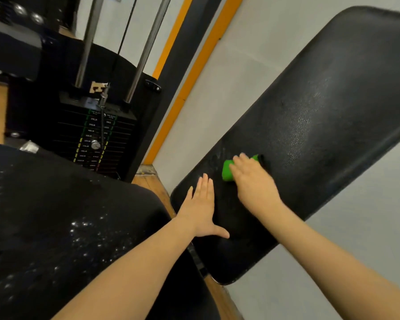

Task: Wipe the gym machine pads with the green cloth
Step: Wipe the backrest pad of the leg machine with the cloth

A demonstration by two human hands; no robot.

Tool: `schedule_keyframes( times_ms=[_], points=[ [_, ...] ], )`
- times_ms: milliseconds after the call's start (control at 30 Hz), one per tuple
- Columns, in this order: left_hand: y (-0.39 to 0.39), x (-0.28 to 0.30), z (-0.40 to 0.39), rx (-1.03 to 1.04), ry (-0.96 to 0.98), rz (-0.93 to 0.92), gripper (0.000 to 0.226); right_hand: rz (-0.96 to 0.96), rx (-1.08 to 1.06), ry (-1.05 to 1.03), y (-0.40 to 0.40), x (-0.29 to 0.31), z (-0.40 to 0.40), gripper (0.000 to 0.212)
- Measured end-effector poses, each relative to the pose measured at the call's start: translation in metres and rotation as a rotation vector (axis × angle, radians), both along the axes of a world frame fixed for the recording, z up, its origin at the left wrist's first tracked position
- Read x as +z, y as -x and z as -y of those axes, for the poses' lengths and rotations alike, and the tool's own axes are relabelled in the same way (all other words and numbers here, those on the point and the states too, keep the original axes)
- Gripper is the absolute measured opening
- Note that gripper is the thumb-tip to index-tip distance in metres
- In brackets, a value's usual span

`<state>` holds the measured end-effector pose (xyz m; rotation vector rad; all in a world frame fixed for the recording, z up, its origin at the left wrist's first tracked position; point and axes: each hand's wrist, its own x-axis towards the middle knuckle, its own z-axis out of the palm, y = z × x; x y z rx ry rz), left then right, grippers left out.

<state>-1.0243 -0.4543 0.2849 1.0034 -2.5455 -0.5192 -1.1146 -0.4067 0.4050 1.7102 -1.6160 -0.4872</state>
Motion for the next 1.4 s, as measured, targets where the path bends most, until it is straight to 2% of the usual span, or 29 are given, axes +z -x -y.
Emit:
schedule_keyframes(
  times_ms=[67, 167, 267, 333, 567, 633, 733, 800, 933, 1000, 1167, 1267, 1400],
  points=[
    [0.0, 0.0, 0.0, -0.001, -0.009, 0.0, 0.14, 0.066, 0.027, 0.113, 0.002, 0.015, 0.019, 0.049],
    [0.0, 0.001, -0.001, -0.008, -0.021, 0.003, 0.139, 0.149, -0.045, 0.081, -0.006, 0.008, 0.018, 0.052],
    [-0.001, 0.001, -0.002, -0.012, -0.026, 0.004, 0.138, 0.012, 0.005, -0.144, -0.013, -0.02, -0.008, 0.057],
    [0.0, 0.001, -0.001, -0.011, -0.032, -0.003, 0.138, -0.01, 0.007, -0.227, -0.012, -0.017, -0.012, 0.056],
    [0.001, 0.002, -0.003, -0.001, -0.064, 0.001, 0.137, 0.037, -0.011, 0.059, -0.012, 0.02, 0.058, 0.049],
    [0.001, 0.002, -0.003, 0.003, -0.065, 0.007, 0.136, 0.032, -0.013, 0.053, -0.016, 0.009, 0.056, 0.051],
    [0.001, 0.002, -0.003, 0.009, -0.052, 0.017, 0.135, -0.05, 0.057, -0.152, -0.016, -0.012, 0.035, 0.053],
    [0.001, 0.001, -0.003, 0.014, -0.061, 0.005, 0.136, -0.061, 0.08, -0.19, -0.013, -0.004, 0.036, 0.053],
    [0.002, 0.001, -0.004, 0.007, -0.083, 0.001, 0.137, -0.037, -0.003, -0.007, -0.019, 0.026, 0.068, 0.037],
    [0.002, 0.001, -0.005, 0.011, -0.08, 0.012, 0.137, 0.009, -0.005, 0.075, -0.02, 0.021, 0.074, 0.036],
    [0.002, 0.002, -0.004, 0.012, -0.068, -0.001, 0.135, 0.041, 0.063, -0.148, -0.021, -0.02, 0.046, 0.054],
    [0.001, 0.002, -0.005, 0.021, -0.055, 0.005, 0.135, 0.064, 0.064, -0.034, -0.005, 0.008, 0.036, 0.049],
    [0.0, 0.003, -0.004, 0.012, -0.067, 0.013, 0.136, 0.137, 0.123, 0.385, 0.031, 0.051, 0.024, 0.042]
  ],
)
